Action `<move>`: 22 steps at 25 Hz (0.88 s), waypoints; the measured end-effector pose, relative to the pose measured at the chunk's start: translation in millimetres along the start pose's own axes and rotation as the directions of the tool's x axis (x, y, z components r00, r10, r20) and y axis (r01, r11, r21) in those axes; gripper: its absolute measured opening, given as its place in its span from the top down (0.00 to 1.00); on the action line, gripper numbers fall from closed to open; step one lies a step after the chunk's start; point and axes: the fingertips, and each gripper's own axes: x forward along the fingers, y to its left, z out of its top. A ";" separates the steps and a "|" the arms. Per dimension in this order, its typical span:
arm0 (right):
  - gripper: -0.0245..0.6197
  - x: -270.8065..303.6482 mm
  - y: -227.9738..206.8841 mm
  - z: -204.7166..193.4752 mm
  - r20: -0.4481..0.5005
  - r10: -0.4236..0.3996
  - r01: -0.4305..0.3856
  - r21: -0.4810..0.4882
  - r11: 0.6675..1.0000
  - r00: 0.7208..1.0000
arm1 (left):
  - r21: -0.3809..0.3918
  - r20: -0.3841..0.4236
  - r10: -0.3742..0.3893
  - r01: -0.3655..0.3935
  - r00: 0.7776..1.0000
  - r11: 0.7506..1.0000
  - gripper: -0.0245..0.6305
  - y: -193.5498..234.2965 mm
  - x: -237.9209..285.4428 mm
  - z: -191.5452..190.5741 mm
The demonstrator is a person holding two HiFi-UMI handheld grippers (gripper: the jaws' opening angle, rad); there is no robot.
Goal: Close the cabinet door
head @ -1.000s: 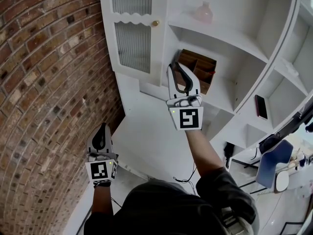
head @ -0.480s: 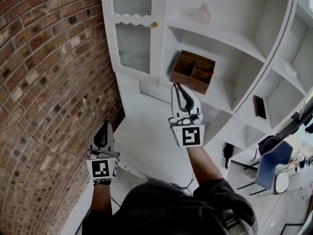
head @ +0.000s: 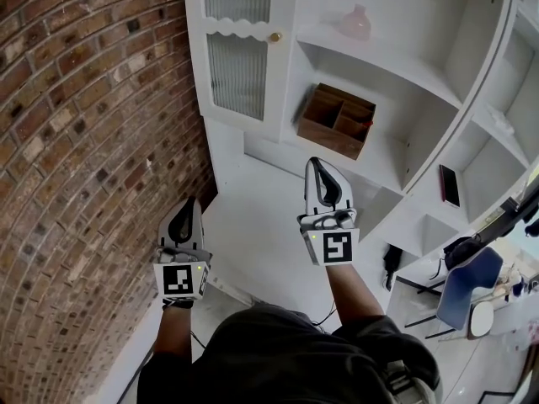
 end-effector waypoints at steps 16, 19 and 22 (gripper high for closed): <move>0.96 -13.2 6.9 -2.3 0.003 0.000 0.000 0.030 1.000 1.000 | -0.001 0.002 -0.014 0.014 1.000 1.000 0.96 -6.0 -3.4 3.4; 0.96 -15.1 8.0 -2.3 0.001 0.003 -0.003 0.035 0.999 1.000 | -0.002 0.005 -0.014 0.014 1.000 1.000 0.96 -6.9 -3.7 4.1; 0.96 -15.7 8.8 -2.1 -0.004 0.004 -0.004 0.041 0.999 1.000 | -0.009 0.011 -0.012 0.012 1.000 1.000 0.96 -7.5 -3.5 4.0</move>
